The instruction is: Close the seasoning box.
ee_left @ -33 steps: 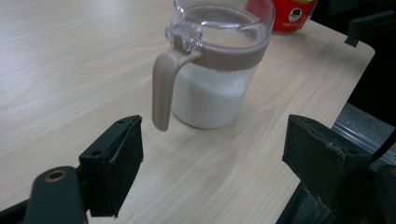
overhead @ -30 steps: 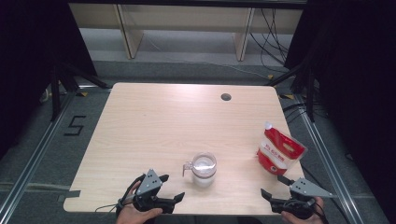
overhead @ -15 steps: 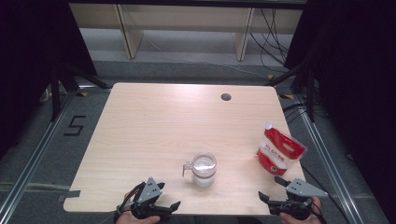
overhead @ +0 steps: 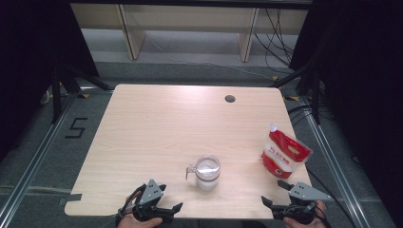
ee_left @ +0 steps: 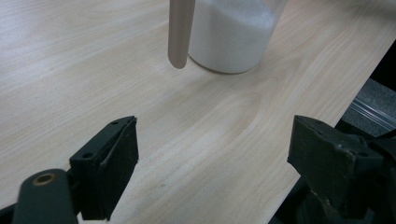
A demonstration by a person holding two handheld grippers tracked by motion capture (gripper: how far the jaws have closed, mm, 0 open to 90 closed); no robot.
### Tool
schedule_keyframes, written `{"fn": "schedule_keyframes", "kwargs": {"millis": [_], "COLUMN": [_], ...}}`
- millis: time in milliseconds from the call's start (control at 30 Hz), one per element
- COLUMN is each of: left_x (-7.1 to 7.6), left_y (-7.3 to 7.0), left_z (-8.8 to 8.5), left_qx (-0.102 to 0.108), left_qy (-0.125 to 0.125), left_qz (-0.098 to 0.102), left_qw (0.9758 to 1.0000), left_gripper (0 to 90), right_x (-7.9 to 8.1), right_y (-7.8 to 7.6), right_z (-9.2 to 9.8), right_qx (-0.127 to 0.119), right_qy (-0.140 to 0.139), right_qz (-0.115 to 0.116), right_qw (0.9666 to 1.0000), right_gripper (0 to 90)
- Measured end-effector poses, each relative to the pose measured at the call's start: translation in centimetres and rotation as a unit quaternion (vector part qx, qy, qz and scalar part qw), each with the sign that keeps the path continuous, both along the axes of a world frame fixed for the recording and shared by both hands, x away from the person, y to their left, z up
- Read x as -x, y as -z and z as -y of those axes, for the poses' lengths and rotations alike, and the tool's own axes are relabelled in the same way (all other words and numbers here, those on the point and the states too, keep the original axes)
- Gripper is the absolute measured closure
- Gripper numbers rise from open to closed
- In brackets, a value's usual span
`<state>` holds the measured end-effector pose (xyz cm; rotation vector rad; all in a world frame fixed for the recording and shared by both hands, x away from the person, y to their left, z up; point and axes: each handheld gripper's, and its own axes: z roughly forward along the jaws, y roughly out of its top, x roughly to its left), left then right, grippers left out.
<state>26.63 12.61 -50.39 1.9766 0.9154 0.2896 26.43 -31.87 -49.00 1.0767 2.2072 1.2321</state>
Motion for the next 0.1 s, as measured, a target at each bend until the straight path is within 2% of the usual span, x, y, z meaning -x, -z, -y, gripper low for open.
{"fn": "schedule_keyframes", "kwargs": {"millis": [100], "left_x": [-0.09], "left_y": [-0.02], "left_z": [-0.07], "left_qx": [-0.004], "left_qy": [0.004], "left_qz": [0.0], "left_qw": [1.0], "left_gripper": [15.6], "right_x": [0.03], "right_y": [0.0], "right_z": [0.0], "right_qx": [-0.002], "right_qy": [0.003], "right_qz": [-0.007], "right_qw": [1.0], "right_gripper": [16.1]}}
